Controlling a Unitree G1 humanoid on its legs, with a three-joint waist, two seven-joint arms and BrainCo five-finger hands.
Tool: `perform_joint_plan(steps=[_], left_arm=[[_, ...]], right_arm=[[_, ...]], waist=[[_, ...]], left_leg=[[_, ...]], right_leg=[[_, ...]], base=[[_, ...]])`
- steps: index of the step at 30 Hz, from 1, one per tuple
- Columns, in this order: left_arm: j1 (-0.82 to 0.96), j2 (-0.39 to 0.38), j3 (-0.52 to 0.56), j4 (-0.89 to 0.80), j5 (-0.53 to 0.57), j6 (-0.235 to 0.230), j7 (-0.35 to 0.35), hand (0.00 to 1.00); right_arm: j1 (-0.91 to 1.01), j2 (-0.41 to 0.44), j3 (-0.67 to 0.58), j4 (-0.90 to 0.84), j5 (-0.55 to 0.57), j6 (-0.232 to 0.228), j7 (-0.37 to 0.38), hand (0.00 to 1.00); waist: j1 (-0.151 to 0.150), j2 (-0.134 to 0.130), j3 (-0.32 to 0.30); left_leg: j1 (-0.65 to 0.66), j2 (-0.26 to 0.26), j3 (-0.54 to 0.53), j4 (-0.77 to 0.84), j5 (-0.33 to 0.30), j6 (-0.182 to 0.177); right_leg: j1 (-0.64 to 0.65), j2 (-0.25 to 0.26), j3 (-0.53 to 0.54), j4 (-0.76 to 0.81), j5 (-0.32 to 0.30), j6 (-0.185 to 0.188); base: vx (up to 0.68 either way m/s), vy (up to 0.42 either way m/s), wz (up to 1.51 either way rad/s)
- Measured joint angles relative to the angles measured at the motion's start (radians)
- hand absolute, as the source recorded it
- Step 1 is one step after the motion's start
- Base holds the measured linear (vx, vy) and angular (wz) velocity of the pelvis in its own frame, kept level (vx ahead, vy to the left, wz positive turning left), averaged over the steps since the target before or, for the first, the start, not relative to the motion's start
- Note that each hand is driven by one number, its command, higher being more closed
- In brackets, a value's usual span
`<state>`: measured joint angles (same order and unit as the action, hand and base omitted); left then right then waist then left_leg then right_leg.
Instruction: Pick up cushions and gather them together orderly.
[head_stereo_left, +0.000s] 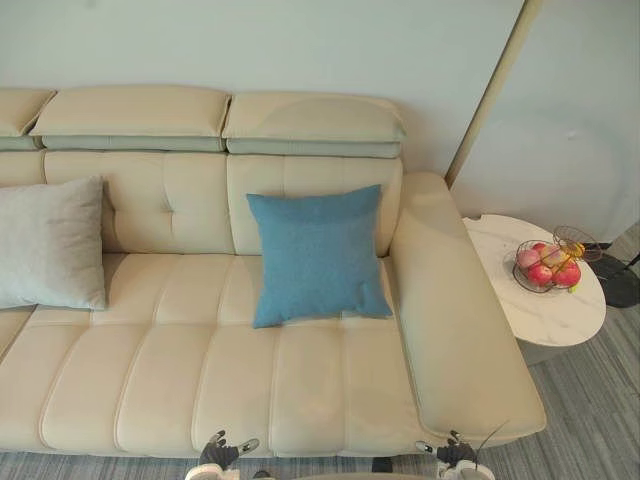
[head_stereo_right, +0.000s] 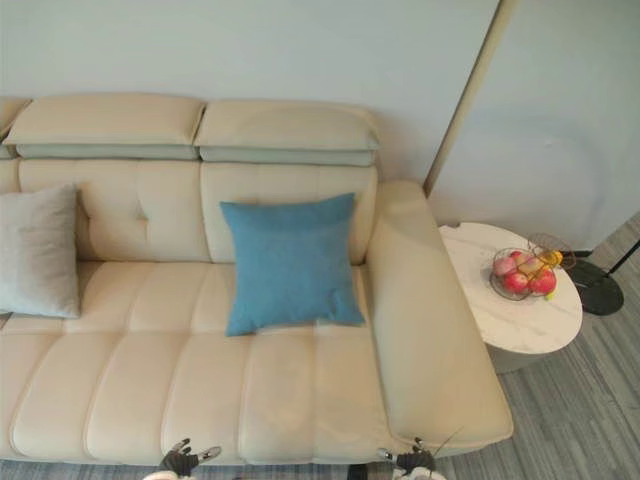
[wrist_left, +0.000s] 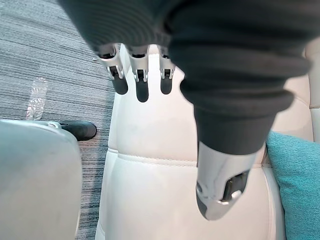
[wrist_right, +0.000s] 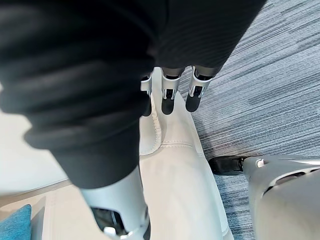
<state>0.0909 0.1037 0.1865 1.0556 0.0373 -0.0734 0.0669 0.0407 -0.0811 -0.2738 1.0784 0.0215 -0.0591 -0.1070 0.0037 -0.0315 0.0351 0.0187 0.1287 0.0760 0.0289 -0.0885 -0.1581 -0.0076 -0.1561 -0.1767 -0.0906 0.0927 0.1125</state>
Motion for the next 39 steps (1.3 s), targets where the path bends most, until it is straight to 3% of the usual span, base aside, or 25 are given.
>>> perform_joint_plan(steps=[13, 28, 31, 36, 39], left_arm=[[0.001, 0.0, -0.01, 0.017, 0.001, 0.002, 0.014, 0.0], [-0.001, 0.001, -0.007, 0.024, -0.002, 0.022, 0.015, 0.0], [-0.023, -0.004, -0.004, 0.018, -0.002, 0.023, 0.014, 0.0], [-0.053, -0.022, 0.021, 0.015, -0.005, 0.024, 0.015, 0.0], [-0.076, -0.031, 0.023, 0.016, -0.014, 0.033, 0.015, 0.0]], right_arm=[[0.0, -0.001, 0.003, 0.002, -0.002, 0.002, 0.0, 0.0], [0.022, -0.001, 0.002, 0.013, -0.022, 0.057, -0.015, 0.0], [0.017, -0.006, -0.001, 0.008, -0.023, 0.057, -0.018, 0.0], [-0.006, 0.007, 0.002, -0.026, -0.023, 0.058, -0.028, 0.0], [-0.006, 0.04, 0.005, -0.096, -0.027, 0.057, -0.027, 0.0]], waist=[[-0.013, 0.007, -0.002], [-0.015, 0.014, 0.021], [-0.013, 0.022, 0.061], [0.001, 0.028, 0.075], [-0.001, -0.004, 0.091]], left_leg=[[0.024, -0.003, -0.003, -0.009, -0.002, 0.012], [0.057, -0.001, -0.002, -0.005, -0.003, 0.012], [0.011, 0.013, -0.006, 0.125, -0.071, 0.011], [-0.071, 0.016, -0.039, 0.299, -0.187, 0.019], [-0.069, 0.012, 0.055, 0.35, -0.218, 0.037]], right_leg=[[0.013, 0.0, 0.003, 0.002, -0.008, 0.007], [0.062, -0.004, -0.022, 0.002, -0.012, 0.008], [0.037, 0.003, 0.001, 0.047, -0.035, 0.006], [-0.067, 0.021, 0.098, 0.158, -0.056, 0.007], [-0.138, 0.023, 0.182, 0.215, -0.048, 0.005]], base=[[0.02, 0.002, -0.01], [-0.02, -0.003, 0.02], [-0.03, 0.017, -0.09], [-0.02, 0.074, -0.54], [-0.02, 0.108, -0.97]])
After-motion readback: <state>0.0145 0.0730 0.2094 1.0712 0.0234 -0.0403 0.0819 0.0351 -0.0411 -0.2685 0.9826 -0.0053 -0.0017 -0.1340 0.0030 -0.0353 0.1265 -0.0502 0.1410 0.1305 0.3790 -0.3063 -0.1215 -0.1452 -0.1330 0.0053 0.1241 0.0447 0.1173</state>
